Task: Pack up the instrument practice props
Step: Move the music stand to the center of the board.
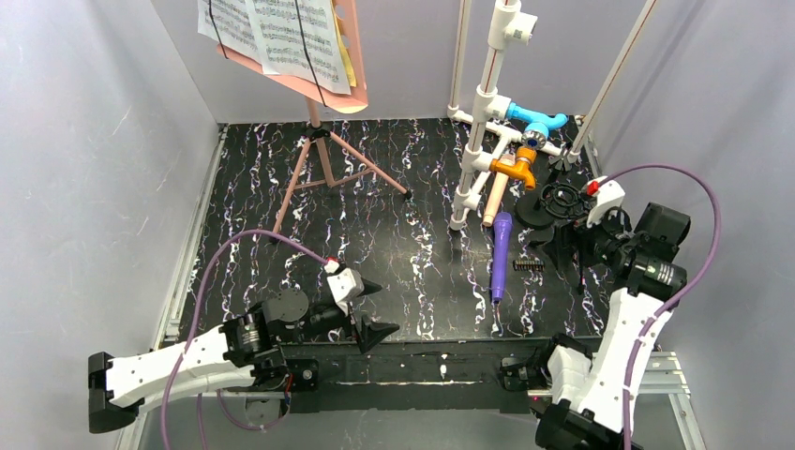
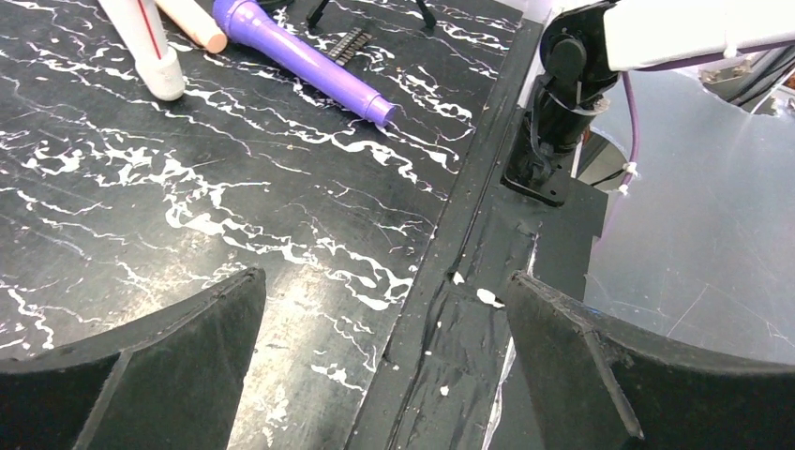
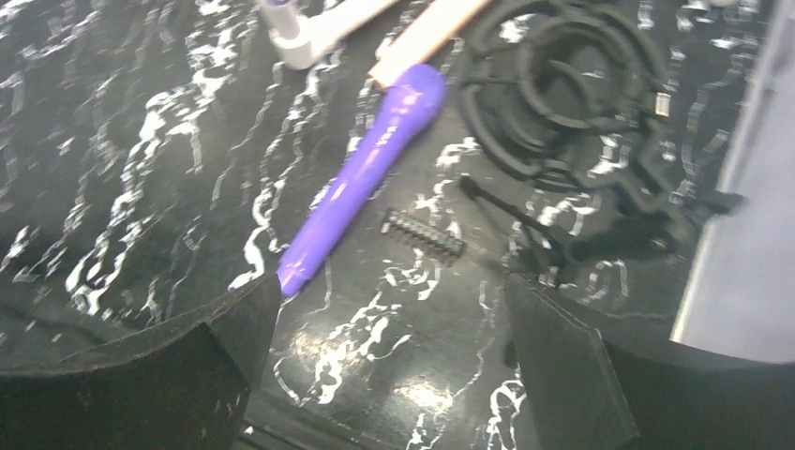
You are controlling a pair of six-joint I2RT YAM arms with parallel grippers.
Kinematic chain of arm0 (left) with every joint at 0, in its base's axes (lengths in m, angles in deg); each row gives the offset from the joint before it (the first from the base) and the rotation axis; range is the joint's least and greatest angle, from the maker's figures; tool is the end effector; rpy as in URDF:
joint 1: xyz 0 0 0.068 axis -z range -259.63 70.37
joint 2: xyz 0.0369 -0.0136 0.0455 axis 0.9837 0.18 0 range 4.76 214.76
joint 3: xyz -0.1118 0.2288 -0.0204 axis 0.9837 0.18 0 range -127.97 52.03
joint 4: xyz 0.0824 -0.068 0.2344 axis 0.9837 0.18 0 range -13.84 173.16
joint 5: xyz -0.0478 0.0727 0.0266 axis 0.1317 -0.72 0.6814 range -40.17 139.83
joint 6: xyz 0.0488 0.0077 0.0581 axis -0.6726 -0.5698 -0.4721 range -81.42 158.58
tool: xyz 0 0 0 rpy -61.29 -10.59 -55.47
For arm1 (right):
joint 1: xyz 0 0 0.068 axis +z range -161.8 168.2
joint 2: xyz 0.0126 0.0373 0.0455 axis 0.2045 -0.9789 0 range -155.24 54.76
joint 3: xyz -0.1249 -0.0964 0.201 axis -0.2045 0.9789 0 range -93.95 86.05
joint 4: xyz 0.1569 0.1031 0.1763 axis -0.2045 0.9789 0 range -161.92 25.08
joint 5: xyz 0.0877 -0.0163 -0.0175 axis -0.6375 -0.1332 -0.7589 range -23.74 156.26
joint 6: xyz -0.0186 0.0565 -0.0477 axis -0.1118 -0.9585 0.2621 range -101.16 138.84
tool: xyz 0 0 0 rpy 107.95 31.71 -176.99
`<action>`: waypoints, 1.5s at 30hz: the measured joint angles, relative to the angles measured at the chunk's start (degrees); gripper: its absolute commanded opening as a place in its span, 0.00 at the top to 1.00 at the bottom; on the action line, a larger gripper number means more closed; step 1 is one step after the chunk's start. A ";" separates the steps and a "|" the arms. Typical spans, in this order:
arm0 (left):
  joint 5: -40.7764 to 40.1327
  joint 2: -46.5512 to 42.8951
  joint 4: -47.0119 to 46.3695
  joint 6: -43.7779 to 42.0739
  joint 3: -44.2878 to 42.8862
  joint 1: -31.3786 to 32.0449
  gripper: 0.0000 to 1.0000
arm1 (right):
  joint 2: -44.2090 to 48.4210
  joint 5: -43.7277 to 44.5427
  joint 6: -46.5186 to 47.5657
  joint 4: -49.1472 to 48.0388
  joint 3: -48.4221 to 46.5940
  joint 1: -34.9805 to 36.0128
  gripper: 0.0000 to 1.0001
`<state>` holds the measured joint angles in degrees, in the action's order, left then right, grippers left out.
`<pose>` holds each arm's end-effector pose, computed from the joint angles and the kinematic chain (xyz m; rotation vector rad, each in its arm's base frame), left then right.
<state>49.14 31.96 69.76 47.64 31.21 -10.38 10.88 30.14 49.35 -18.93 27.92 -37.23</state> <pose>0.0665 -0.1736 0.2589 0.8300 1.4520 -1.0487 0.1605 -0.0341 0.3224 -0.4168 2.0618 0.1310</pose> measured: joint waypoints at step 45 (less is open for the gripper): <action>-36.09 5.14 23.17 -7.80 -21.88 -3.23 0.02 | -10.49 -7.04 32.37 11.72 3.69 48.87 0.02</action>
<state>13.06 37.10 92.93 39.84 9.33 -13.61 0.39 23.11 81.72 -7.21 31.61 11.64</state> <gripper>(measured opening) 0.981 0.983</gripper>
